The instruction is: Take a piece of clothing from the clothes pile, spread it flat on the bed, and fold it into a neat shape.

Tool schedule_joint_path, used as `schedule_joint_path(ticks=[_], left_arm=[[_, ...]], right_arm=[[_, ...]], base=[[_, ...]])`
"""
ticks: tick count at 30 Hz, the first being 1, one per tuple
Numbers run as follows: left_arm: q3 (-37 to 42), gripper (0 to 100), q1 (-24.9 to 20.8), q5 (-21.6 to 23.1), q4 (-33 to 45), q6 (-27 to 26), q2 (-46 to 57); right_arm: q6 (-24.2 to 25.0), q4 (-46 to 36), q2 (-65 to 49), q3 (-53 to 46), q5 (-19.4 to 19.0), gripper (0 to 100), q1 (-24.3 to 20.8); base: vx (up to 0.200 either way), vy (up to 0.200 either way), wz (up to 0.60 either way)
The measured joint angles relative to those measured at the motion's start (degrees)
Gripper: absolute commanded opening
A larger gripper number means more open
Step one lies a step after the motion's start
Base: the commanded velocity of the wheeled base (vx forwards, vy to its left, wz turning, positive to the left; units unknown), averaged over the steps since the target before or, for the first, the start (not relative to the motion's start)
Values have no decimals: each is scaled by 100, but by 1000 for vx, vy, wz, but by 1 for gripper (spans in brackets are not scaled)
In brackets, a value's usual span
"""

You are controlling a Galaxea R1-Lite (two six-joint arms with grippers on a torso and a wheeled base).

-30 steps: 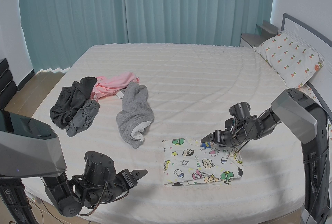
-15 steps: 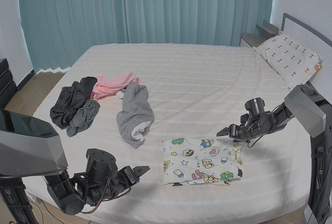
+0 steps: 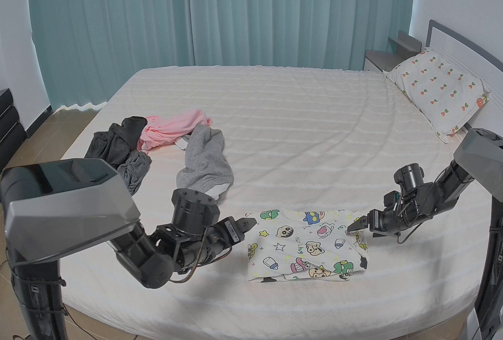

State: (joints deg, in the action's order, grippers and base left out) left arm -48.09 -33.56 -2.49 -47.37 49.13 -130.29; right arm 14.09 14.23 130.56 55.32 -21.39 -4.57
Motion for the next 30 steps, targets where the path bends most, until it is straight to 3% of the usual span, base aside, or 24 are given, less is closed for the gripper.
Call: schedule_joint_path(ticks=[9,20,30], left_arm=[[-891,100,-41,-2,317,-1142,-945],[-1941,100,-94,-46,778,-1191,-1493],[-2393,100,-161,26,867,-1158,-1720]], right_arm=[[-71,132,23,-183,-44,100,-221],[-39,158,433,241,424,100,-579],[358,241,605,328,413,100,-761]], base=[[0,0,0],[0,0,0],[0,0,0]])
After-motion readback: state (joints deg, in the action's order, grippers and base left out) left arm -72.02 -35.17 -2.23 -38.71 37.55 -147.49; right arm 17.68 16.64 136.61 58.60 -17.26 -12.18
